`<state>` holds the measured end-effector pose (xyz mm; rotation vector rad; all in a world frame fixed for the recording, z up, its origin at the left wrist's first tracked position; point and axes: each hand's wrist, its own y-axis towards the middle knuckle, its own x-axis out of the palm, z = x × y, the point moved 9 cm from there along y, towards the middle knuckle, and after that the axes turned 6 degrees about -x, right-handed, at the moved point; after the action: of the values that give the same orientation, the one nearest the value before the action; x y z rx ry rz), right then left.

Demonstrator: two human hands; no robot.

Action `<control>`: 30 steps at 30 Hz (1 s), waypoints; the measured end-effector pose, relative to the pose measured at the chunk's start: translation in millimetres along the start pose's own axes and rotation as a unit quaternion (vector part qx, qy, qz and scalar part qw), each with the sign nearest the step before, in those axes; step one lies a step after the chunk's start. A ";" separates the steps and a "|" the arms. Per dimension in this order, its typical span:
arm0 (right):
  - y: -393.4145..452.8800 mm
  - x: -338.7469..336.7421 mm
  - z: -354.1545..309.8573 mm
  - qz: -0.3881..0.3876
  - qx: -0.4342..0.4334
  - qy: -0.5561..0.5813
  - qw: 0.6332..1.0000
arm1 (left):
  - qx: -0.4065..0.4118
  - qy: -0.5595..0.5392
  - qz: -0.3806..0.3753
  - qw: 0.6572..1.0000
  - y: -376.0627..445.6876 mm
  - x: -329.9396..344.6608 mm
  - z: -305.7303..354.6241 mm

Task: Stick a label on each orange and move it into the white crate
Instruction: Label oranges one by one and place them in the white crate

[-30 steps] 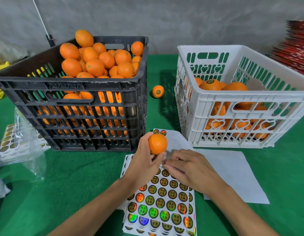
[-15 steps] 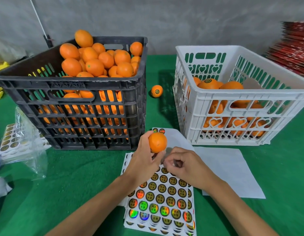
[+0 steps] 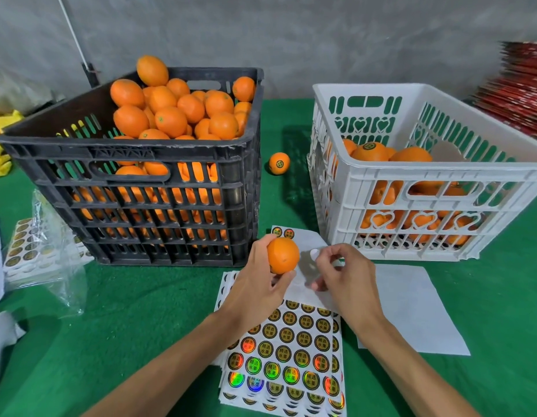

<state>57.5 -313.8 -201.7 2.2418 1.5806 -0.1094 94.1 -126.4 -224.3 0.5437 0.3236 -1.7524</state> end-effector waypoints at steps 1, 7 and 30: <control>0.4 -1.3 -5.0 0.016 -0.019 -0.023 0.999 | 0.009 0.008 -0.003 1.000 -1.0 1.1 3.7; -10.4 20.1 -41.5 -0.019 -0.203 -0.258 0.944 | 0.040 0.038 -0.020 0.998 -2.2 6.4 8.9; 77.6 -86.8 -229.5 0.238 -0.317 -0.337 0.854 | 0.183 -0.005 0.058 0.981 99.7 -49.5 278.9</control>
<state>61.0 -330.6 55.1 1.7065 0.5460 -0.1770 147.0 -246.6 45.8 0.8010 -0.0421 -1.7073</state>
